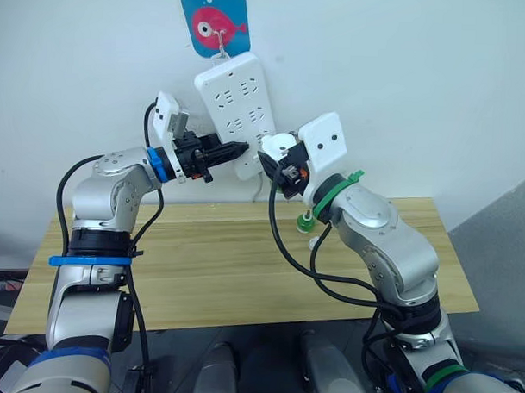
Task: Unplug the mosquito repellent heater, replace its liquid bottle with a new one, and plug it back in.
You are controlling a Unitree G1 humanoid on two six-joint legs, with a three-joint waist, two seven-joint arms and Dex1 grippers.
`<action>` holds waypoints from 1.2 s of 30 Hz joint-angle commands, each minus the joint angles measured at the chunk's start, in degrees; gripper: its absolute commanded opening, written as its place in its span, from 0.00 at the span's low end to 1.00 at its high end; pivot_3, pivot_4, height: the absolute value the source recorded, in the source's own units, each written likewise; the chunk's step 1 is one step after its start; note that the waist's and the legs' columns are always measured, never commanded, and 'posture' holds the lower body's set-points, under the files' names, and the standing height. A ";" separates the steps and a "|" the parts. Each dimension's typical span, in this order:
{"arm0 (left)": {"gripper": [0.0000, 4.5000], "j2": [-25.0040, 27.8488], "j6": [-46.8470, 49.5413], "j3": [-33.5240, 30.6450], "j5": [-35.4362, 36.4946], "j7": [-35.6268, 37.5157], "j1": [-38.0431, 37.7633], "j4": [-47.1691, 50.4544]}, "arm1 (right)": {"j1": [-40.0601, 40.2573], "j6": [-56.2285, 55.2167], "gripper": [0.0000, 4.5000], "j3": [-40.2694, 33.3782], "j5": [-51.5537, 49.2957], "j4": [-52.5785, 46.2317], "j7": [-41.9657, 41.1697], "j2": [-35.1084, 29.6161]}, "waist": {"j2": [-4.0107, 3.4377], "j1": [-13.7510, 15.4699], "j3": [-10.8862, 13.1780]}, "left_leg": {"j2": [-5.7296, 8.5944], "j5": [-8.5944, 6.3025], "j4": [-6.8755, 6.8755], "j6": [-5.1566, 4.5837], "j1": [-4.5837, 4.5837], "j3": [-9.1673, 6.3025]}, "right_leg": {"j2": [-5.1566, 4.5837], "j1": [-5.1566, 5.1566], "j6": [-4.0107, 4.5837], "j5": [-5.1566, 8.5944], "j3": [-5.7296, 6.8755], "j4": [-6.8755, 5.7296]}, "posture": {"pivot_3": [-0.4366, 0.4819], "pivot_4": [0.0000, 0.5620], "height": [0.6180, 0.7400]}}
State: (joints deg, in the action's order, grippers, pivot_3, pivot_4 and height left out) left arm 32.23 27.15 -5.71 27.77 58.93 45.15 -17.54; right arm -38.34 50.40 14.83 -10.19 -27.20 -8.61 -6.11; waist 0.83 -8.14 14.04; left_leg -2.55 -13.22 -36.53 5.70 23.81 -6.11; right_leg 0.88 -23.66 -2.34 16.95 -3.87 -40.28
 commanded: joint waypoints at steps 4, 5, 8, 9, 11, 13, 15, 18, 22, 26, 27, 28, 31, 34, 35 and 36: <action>0.30 0.45 0.05 -1.44 1.01 0.09 -0.12 2.52 | -1.75 -2.13 0.68 0.35 1.09 -0.87 -0.51 0.86 | 0.00 0.00 0.00 | 0.00 0.00 0.00 0.00 0.00 0.00 | 0.00 -0.01 0.00 0.00 0.00 -0.02 | 0.30 0.38 1.00; 0.30 0.44 0.04 -1.41 1.00 0.12 -0.09 2.48 | -1.74 -2.27 0.68 0.38 1.20 -0.69 -0.61 0.93 | 0.00 0.00 0.00 | 0.00 0.00 0.00 0.00 0.00 0.00 | 0.00 -0.02 0.00 0.00 0.00 -0.02 | 0.30 0.38 1.00; 0.30 0.44 0.10 -1.38 1.02 0.20 -0.07 2.45 | -1.79 -2.69 0.68 0.70 1.58 -0.15 -0.95 1.23 | 0.00 0.00 0.00 | 0.00 0.00 0.00 0.00 0.00 0.00 | 0.00 -0.02 0.00 0.00 0.00 -0.03 | 0.30 0.38 1.00; 0.30 0.45 0.14 -1.36 1.04 0.26 -0.06 2.45 | -1.85 -2.94 0.68 0.82 1.79 0.11 -0.99 1.37 | 0.00 0.00 0.00 | 0.00 0.00 0.00 0.00 0.00 0.00 | 0.00 -0.03 0.00 0.00 -0.01 -0.04 | 0.30 0.38 1.00; 0.30 0.49 0.32 -1.30 1.11 0.45 -0.10 2.53 | -2.09 -3.71 0.68 1.03 2.41 0.80 -0.96 1.66 | 0.00 -0.01 0.00 | 0.00 0.00 -0.01 0.00 -0.01 0.01 | 0.00 -0.04 0.00 0.00 -0.01 -0.07 | 0.30 0.38 1.00; 0.30 0.51 0.39 -1.25 1.12 0.58 -0.12 2.59 | -2.46 -4.51 0.68 1.17 3.23 1.67 -0.94 2.01 | 0.00 -0.01 0.00 | 0.00 0.00 -0.02 0.00 0.00 0.01 | 0.00 -0.05 0.00 0.00 -0.01 -0.11 | 0.30 0.38 1.00; 0.30 0.49 0.66 -1.18 1.23 0.74 -0.11 2.70 | -3.00 -5.52 0.68 1.37 3.83 3.02 -0.89 2.48 | 0.00 -0.02 0.00 | 0.00 0.00 -0.07 0.00 0.00 0.01 | 0.01 -0.07 0.00 0.00 -0.02 -0.17 | 0.29 0.38 1.00; 0.30 0.30 0.92 -1.02 1.30 0.83 -0.13 3.03 | -3.85 -7.40 0.68 1.56 4.36 6.01 -1.31 3.64 | 0.00 -0.05 0.00 | 0.00 0.00 -0.13 0.00 0.00 0.02 | 0.01 -0.10 0.00 0.00 -0.03 -0.28 | 0.29 0.38 1.00; 0.30 0.14 1.19 -1.04 1.37 0.83 -0.18 3.35 | -4.36 -9.11 0.68 1.08 4.63 8.71 -2.08 4.58 | 0.00 -0.22 0.00 | 0.00 0.00 -0.16 0.00 -0.01 0.03 | 0.01 -0.12 0.01 0.00 -0.04 -0.36 | 0.29 0.37 1.00; 0.30 0.04 1.69 -1.09 1.55 0.85 -0.41 3.95 | -4.98 -10.90 0.68 0.75 4.58 11.63 -3.18 5.10 | 0.00 -0.50 0.00 | -0.01 0.01 -0.30 0.00 -0.06 0.03 | 0.03 -0.14 0.01 0.01 -0.07 -0.60 | 0.30 0.37 1.00; 0.30 0.00 1.72 -1.09 1.55 0.84 -0.40 3.95 | -5.13 -11.28 0.68 0.64 4.53 12.22 -3.37 5.26 | 0.00 -0.58 0.00 | -0.01 0.01 -0.31 0.00 -0.07 0.03 | 0.04 -0.14 0.01 0.01 -0.07 -0.63 | 0.30 0.37 1.00; 0.30 -0.06 1.79 -1.08 1.59 0.80 -0.42 4.03 | -5.41 -11.87 0.67 0.47 4.37 13.22 -3.60 5.64 | 0.00 -0.63 0.00 | -0.01 0.02 -0.31 -0.01 -0.08 0.03 | 0.04 -0.14 0.01 0.01 -0.07 -0.65 | 0.30 0.37 1.00; 0.30 -0.14 2.04 -1.09 1.78 0.74 -0.62 4.45 | -5.94 -13.41 0.67 0.11 4.31 15.52 -4.11 6.51 | -0.01 -0.86 0.00 | -0.01 0.02 -0.31 -0.01 -0.08 0.03 | 0.04 -0.14 0.01 0.01 -0.07 -0.65 | 0.30 0.37 1.00; 0.30 -0.29 2.19 -1.22 1.74 0.74 -0.64 4.55 | -6.06 -15.06 0.67 0.00 4.67 17.61 -4.63 6.84 | -0.01 -1.17 -0.01 | -0.01 0.03 -0.32 -0.01 -0.09 0.03 | 0.04 -0.14 0.01 0.01 -0.07 -0.68 | 0.31 0.36 1.00; 0.30 -0.35 2.30 -1.33 1.70 0.76 -0.65 4.63 | -6.08 -15.54 0.67 -0.01 4.76 18.16 -4.77 6.91 | -0.01 -1.22 -0.01 | -0.01 0.04 -0.32 -0.01 -0.10 0.02 | 0.04 -0.13 0.01 0.01 -0.07 -0.69 | 0.31 0.36 1.00; 0.30 -0.39 2.38 -1.42 1.65 0.78 -0.67 4.67 | -6.14 -16.00 0.67 0.03 4.85 18.72 -4.97 6.95 | -0.01 -1.27 -0.01 | -0.01 0.04 -0.33 -0.02 -0.10 0.03 | 0.04 -0.13 0.01 0.01 -0.07 -0.70 | 0.31 0.36 1.00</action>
State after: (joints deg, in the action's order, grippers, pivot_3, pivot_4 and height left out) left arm 33.14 28.64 -7.92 26.68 57.91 43.82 -16.94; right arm -42.11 35.82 14.73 -5.76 -10.43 -13.69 -0.66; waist 0.82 -9.41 14.03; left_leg -2.56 -13.17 -36.86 5.67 23.69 -6.08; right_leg 0.92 -23.79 -2.33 16.96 -3.94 -40.99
